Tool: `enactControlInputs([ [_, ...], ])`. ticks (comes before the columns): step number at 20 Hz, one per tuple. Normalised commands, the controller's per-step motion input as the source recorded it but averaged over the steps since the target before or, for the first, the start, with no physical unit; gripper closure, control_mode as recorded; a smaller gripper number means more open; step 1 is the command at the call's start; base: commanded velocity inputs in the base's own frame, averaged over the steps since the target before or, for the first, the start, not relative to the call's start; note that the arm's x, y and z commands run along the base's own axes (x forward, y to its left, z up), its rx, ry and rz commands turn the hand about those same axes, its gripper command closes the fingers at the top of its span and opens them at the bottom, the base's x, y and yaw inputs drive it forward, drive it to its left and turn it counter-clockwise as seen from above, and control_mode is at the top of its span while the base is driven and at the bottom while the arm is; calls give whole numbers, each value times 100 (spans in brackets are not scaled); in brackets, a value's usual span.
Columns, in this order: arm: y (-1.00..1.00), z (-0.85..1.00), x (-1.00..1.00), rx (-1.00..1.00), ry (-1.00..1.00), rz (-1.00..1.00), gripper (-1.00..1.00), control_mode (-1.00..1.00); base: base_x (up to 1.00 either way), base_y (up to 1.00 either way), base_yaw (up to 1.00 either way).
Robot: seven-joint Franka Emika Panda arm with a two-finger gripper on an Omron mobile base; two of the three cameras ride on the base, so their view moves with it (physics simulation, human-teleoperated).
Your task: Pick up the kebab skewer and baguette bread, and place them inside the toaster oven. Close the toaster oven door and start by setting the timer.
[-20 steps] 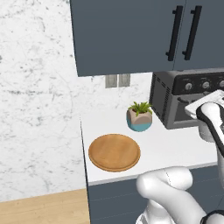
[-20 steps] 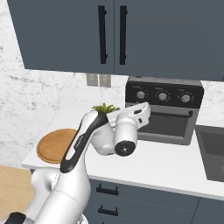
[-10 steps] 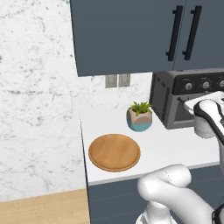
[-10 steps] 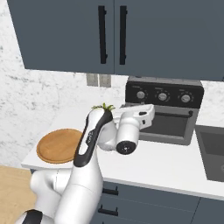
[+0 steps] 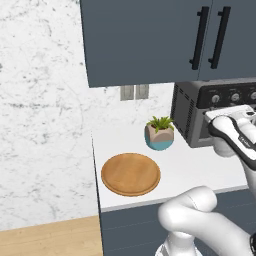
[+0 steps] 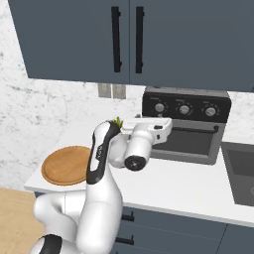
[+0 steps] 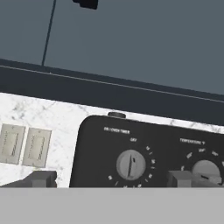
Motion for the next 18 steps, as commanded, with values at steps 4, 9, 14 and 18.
enactControlInputs([
  [4,-2,13,6,10,0,0,-100,-100,0,0,0],
  [9,-9,21,4,8,0,0,-100,-100,0,0,0],
  [14,-20,14,0,6,0,0,-100,-100,0,0,0],
  [18,-15,0,0,5,1,0,-100,-100,0,0,0],
])
